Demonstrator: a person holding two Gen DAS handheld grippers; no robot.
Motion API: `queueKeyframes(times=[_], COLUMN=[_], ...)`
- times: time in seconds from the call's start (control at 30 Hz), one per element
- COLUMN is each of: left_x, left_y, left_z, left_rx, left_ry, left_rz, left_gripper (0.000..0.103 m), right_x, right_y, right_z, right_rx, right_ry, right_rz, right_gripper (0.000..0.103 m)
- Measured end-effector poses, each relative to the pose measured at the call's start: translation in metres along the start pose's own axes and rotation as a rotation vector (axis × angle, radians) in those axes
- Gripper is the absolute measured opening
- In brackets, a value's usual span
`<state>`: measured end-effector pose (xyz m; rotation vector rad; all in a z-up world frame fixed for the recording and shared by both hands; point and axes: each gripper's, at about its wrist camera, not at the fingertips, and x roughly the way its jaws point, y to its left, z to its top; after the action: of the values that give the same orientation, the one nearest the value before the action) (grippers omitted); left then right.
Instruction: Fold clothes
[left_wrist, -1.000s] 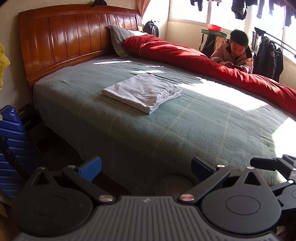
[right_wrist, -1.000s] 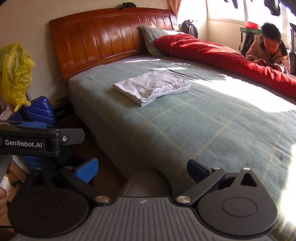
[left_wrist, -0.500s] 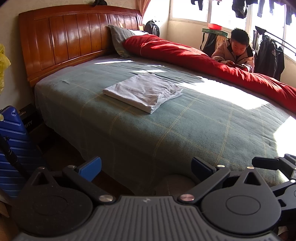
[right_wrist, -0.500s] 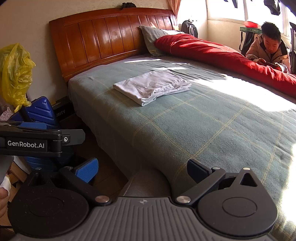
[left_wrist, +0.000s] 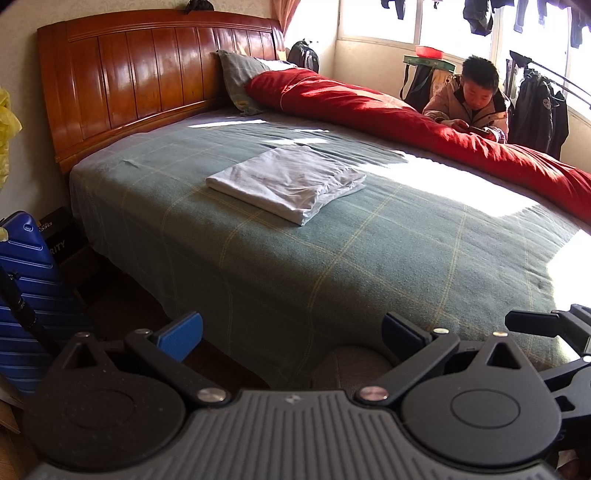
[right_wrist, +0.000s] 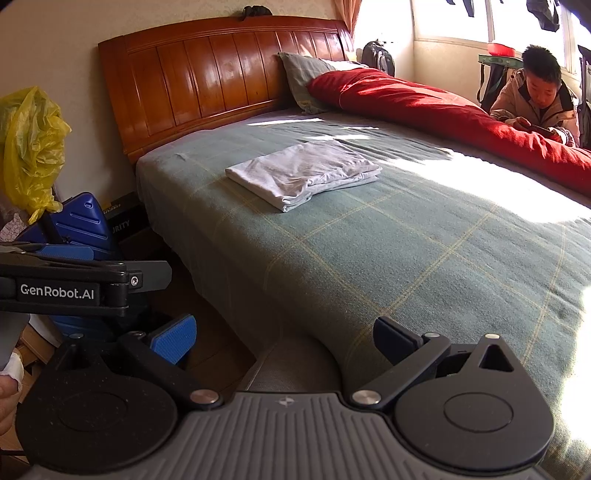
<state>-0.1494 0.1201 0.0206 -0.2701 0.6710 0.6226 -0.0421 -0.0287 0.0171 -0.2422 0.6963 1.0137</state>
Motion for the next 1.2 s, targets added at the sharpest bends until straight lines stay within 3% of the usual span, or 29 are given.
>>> queueKeyframes(times=[1.2], left_x=[-0.0007], left_y=[0.001], left_z=[-0.0005], left_rx=[0.004], left_ry=[-0.006], left_rz=[0.012], left_gripper=[0.103], right_x=[-0.0021], right_y=[0.0008], right_z=[-0.0005], right_rx=[-0.002], right_ry=[0.001], right_rz=[-0.002], right_gripper=[0.103])
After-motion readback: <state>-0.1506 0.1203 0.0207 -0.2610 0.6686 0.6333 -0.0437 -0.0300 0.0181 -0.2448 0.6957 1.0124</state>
